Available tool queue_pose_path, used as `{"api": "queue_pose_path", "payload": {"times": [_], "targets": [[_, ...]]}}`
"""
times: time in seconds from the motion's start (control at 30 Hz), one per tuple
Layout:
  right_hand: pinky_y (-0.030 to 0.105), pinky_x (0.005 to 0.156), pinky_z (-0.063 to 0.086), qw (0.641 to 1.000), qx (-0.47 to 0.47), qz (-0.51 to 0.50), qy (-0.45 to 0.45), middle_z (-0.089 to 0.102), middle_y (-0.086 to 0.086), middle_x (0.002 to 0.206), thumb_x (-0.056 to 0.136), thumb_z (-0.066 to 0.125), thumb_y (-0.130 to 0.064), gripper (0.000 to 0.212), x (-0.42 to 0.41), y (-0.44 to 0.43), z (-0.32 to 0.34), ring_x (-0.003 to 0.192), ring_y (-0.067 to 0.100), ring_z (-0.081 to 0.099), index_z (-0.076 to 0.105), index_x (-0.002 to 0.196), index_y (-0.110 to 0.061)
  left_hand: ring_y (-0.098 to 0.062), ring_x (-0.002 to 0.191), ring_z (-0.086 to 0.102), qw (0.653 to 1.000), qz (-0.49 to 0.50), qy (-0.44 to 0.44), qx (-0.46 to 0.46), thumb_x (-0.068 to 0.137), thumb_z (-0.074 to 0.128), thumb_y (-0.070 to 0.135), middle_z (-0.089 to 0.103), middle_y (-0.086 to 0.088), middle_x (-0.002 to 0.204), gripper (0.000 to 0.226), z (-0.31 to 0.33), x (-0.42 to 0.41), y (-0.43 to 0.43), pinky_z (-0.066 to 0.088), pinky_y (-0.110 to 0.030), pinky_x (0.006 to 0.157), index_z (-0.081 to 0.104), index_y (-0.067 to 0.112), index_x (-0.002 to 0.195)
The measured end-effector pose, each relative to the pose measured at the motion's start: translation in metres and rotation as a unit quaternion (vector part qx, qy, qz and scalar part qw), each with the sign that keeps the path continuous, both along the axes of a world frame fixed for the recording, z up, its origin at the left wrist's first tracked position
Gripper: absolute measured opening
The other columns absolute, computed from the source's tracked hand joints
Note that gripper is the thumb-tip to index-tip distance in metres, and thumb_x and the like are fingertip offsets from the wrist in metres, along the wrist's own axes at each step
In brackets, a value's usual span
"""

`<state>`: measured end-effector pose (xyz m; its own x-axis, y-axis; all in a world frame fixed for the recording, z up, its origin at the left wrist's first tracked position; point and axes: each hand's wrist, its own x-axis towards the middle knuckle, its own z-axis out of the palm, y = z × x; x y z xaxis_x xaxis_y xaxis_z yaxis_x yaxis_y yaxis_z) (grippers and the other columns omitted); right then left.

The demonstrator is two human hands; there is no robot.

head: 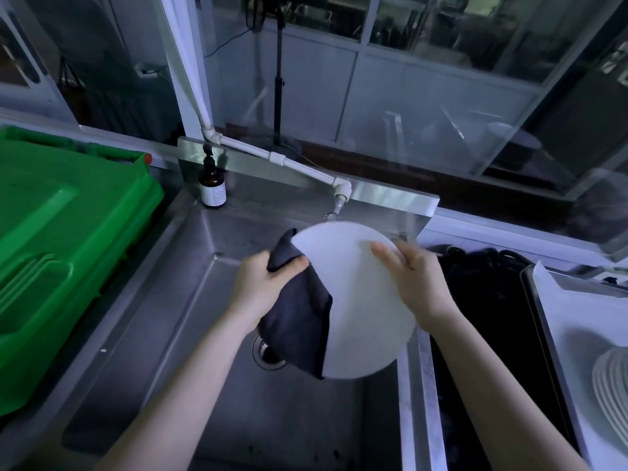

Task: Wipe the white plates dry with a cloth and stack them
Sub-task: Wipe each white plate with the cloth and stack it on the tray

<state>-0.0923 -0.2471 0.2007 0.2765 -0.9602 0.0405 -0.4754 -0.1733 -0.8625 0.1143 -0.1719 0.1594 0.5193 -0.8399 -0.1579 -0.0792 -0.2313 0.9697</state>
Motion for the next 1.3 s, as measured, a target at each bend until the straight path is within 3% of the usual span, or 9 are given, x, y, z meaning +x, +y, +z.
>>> {"api": "queue_pose_path", "payload": {"times": [0.2, 0.37, 0.53, 0.63, 0.77, 0.93, 1.07, 1.2, 1.3], "targets": [[0.028, 0.05, 0.026, 0.986, -0.049, 0.136, 0.077, 0.037, -0.003, 0.058, 0.095, 0.065, -0.035, 0.049, 0.006, -0.008, 0.024, 0.053, 0.011, 0.034, 0.046, 0.064, -0.003, -0.009, 0.072, 0.057, 0.984, -0.144, -0.109, 0.013, 0.082, 0.077, 0.035, 0.071, -0.013, 0.083, 0.04, 0.01, 0.006, -0.003, 0.039, -0.025, 0.064, 0.068, -0.002, 0.091], [0.03, 0.057, 0.03, 0.993, -0.019, -0.091, -0.069, 0.041, -0.001, 0.061, 0.096, 0.063, -0.036, 0.045, 0.014, -0.006, 0.013, 0.06, 0.014, 0.037, 0.054, 0.071, 0.0, -0.014, 0.073, 0.067, 0.98, 0.156, 0.123, -0.013, 0.085, 0.072, 0.04, 0.071, 0.003, 0.074, 0.025, -0.004, -0.024, 0.003, 0.048, -0.024, 0.059, 0.068, 0.017, 0.078], [0.029, 0.066, 0.05, 0.91, 0.107, -0.309, -0.255, 0.063, -0.012, 0.065, 0.094, 0.056, -0.045, 0.032, 0.041, 0.035, -0.031, 0.068, 0.01, 0.058, 0.064, 0.074, -0.02, -0.009, 0.074, 0.066, 0.913, 0.273, 0.301, 0.038, 0.085, 0.073, 0.043, 0.069, 0.008, 0.082, 0.024, -0.018, -0.051, 0.002, 0.053, -0.022, 0.057, 0.066, 0.02, 0.087], [0.036, 0.074, 0.053, 0.957, 0.114, -0.178, -0.201, 0.072, -0.005, 0.088, 0.094, 0.065, -0.038, 0.011, 0.023, 0.028, -0.027, 0.085, 0.018, 0.067, 0.063, 0.092, -0.027, -0.019, 0.077, 0.069, 0.943, 0.232, 0.235, 0.039, 0.083, 0.074, 0.043, 0.073, 0.0, 0.082, 0.025, -0.023, -0.031, 0.004, 0.054, -0.034, 0.071, 0.068, 0.019, 0.081], [0.038, 0.075, 0.055, 0.992, 0.073, 0.007, -0.102, 0.076, 0.004, 0.095, 0.089, 0.073, -0.033, 0.018, -0.004, -0.008, 0.009, 0.086, 0.022, 0.072, 0.066, 0.104, -0.028, -0.008, 0.066, 0.065, 0.991, 0.106, 0.084, 0.007, 0.081, 0.075, 0.039, 0.069, 0.012, 0.064, 0.025, -0.009, -0.007, 0.006, 0.047, -0.02, 0.055, 0.067, 0.015, 0.075], [0.033, 0.068, 0.044, 0.963, -0.019, 0.213, 0.166, 0.059, 0.001, 0.075, 0.09, 0.066, -0.045, 0.039, 0.013, -0.015, 0.021, 0.069, 0.018, 0.055, 0.067, 0.086, -0.006, 0.0, 0.058, 0.05, 0.991, -0.102, -0.085, -0.017, 0.079, 0.08, 0.027, 0.063, -0.001, 0.068, 0.028, 0.012, 0.002, 0.002, 0.035, -0.012, 0.053, 0.068, 0.002, 0.081], [0.029, 0.053, 0.029, 0.984, -0.021, 0.163, 0.073, 0.038, -0.001, 0.062, 0.09, 0.066, -0.048, 0.057, 0.011, -0.011, 0.015, 0.057, 0.012, 0.036, 0.05, 0.07, 0.003, 0.007, 0.065, 0.061, 0.994, -0.081, -0.06, -0.034, 0.083, 0.076, 0.029, 0.072, 0.01, 0.073, 0.015, 0.007, -0.001, 0.012, 0.042, -0.007, 0.058, 0.072, 0.015, 0.085], [0.025, 0.054, 0.036, 0.994, 0.046, -0.041, -0.089, 0.05, -0.01, 0.056, 0.096, 0.063, -0.036, 0.037, 0.009, -0.005, 0.003, 0.054, 0.009, 0.046, 0.063, 0.065, -0.016, -0.018, 0.09, 0.072, 0.993, 0.046, 0.107, -0.028, 0.089, 0.07, 0.026, 0.076, -0.002, 0.087, 0.015, -0.004, -0.005, 0.016, 0.056, -0.04, 0.085, 0.072, 0.011, 0.092], [0.026, 0.058, 0.038, 0.997, 0.04, -0.02, -0.056, 0.053, -0.009, 0.06, 0.097, 0.061, -0.038, 0.035, 0.007, 0.001, -0.001, 0.058, 0.009, 0.047, 0.066, 0.069, -0.017, -0.021, 0.089, 0.072, 0.998, 0.021, 0.05, -0.015, 0.085, 0.075, 0.027, 0.075, -0.003, 0.084, 0.019, -0.001, 0.006, 0.008, 0.056, -0.043, 0.082, 0.07, 0.009, 0.086]]}}
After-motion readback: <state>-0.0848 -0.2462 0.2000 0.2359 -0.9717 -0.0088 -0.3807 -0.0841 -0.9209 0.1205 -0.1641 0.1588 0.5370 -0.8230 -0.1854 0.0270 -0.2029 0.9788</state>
